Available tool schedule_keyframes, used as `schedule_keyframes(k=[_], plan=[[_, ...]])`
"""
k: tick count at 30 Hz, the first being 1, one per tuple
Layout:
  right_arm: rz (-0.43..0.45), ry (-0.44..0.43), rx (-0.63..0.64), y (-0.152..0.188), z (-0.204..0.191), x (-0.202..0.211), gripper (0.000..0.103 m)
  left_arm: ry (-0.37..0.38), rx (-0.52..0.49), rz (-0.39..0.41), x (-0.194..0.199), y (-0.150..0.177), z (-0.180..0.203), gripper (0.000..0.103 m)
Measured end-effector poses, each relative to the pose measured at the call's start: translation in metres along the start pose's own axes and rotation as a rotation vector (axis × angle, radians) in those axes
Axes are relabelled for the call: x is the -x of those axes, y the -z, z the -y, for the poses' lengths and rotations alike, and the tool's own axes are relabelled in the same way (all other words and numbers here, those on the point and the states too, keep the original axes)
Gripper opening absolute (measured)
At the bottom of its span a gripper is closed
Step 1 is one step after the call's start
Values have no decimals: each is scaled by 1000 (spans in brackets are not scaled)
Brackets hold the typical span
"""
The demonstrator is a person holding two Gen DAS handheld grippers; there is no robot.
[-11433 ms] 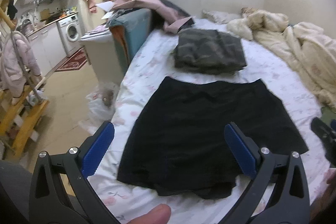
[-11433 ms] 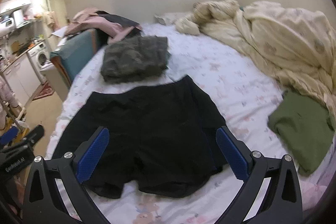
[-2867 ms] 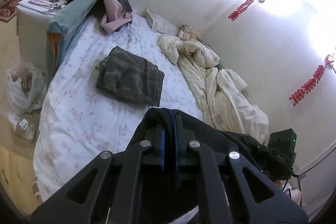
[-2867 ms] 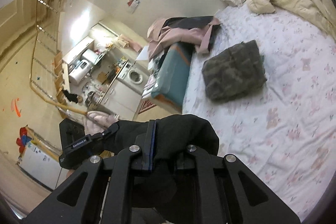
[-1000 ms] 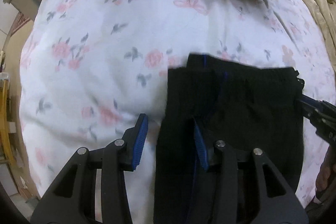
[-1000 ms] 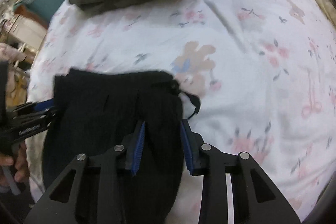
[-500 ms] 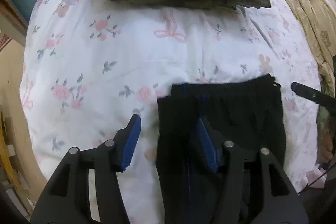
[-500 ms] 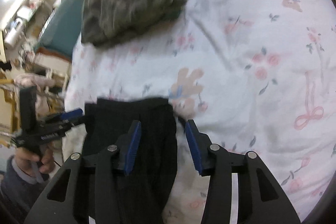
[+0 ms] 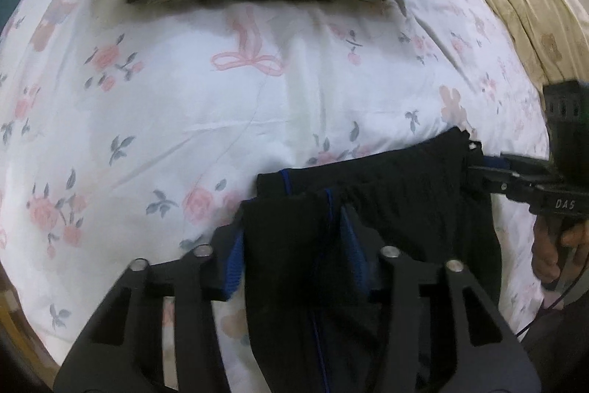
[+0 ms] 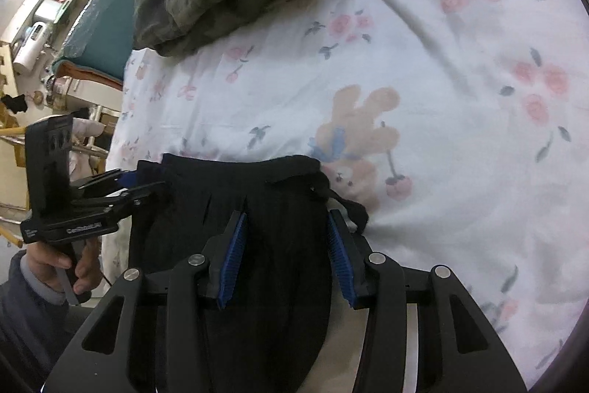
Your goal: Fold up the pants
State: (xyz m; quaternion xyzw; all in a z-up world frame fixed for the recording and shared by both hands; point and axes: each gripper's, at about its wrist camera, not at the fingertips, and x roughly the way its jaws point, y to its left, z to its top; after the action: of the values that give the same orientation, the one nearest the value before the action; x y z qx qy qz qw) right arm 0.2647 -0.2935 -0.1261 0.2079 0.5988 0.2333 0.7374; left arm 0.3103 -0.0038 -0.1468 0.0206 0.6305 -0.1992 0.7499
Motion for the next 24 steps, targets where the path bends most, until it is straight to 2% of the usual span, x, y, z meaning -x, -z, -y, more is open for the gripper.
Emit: schedule_keyframes(k=[2,3,4,6,11,13,16,18,21,24], plan=[[2,6,33,1,-6,0,39,-10,-18,7,2,0,4,28],[6,7,58,1,-9,2,26,-6,-25,8,3,-1,5,20],[6,12,73,0,-12,3,21,4,-33,10,5,-2,6,18],[3,25,110,-2,-19,8,17,6,-43,11,7,-3,6,17],[26,87,240,-13,-39,23,15,22,-77,88,29,-19,7,16],[74,141,295,-23,-48,39,15,14,-96,163,46,-31,13,16],[193,223,383,-38,-69,68,15,-28,-160,299,82,-51,28,16],[234,252,425,-39,-80,83,15,-41,-204,320,94,-53,35,16],[235,263,507,-19,-90,97,15,-9,-267,327,106,-34,40,17],[228,220,528,12,-95,108,15,31,-364,337,119,5,48,17]])
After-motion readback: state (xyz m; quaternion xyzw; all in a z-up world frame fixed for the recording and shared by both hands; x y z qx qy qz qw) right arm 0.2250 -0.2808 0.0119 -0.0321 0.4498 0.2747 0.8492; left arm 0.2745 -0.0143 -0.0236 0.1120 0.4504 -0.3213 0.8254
